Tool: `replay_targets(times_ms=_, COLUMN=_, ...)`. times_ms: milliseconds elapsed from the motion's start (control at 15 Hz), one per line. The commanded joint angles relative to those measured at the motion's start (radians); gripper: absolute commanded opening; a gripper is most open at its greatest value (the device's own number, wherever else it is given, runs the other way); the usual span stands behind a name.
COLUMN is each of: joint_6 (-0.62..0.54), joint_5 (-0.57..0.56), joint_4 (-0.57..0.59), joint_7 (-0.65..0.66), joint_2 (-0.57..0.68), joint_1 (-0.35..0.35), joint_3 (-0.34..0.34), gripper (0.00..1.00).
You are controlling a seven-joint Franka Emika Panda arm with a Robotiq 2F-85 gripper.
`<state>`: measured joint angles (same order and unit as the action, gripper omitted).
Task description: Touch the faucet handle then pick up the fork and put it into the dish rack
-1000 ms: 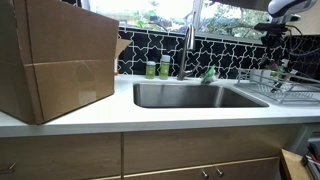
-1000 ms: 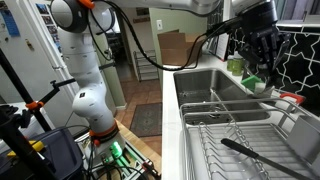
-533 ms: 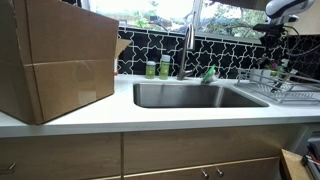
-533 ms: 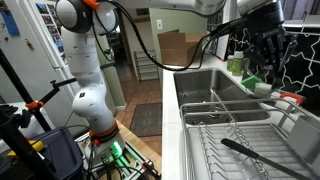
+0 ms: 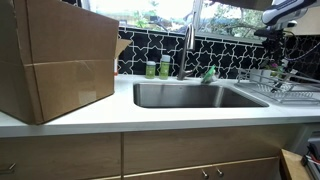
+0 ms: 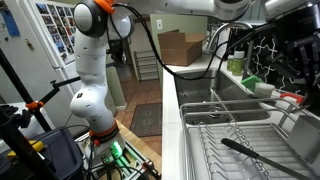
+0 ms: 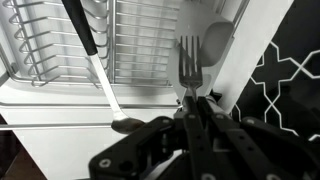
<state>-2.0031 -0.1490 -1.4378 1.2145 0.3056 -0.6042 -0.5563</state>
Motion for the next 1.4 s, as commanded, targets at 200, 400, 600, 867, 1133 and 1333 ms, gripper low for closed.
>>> replay_targets(times_ms=200, joint_6=0.021, joint_5=0.094, joint_4=0.178, joint_7=-0.029, joint_2=0.138, joint_1=-0.108, joint_3=0.012, gripper=0.05)
replay_targets(times_ms=400, joint_6=0.02, joint_5=0.118, joint_4=0.234, joint_7=-0.031, joint_2=0.182, joint_1=-0.142, joint_3=0.03, gripper=0.05)
replay_targets(times_ms=600, joint_6=0.042, joint_5=0.131, joint_4=0.281, joint_7=-0.038, joint_2=0.217, joint_1=-0.163, joint_3=0.061, gripper=0.05)
replay_targets(times_ms=867, joint_6=0.047, joint_5=0.116, joint_4=0.308, joint_7=-0.061, joint_2=0.249, joint_1=-0.155, joint_3=0.074, gripper=0.05)
replay_targets(times_ms=1133, joint_6=0.033, joint_5=0.098, joint_4=0.316, joint_7=-0.129, joint_2=0.265, joint_1=-0.155, joint_3=0.079, gripper=0.05)
replay_targets(times_ms=1333, joint_6=0.025, joint_5=0.097, joint_4=0.313, joint_7=-0.187, joint_2=0.266, joint_1=-0.154, joint_3=0.079, gripper=0.05)
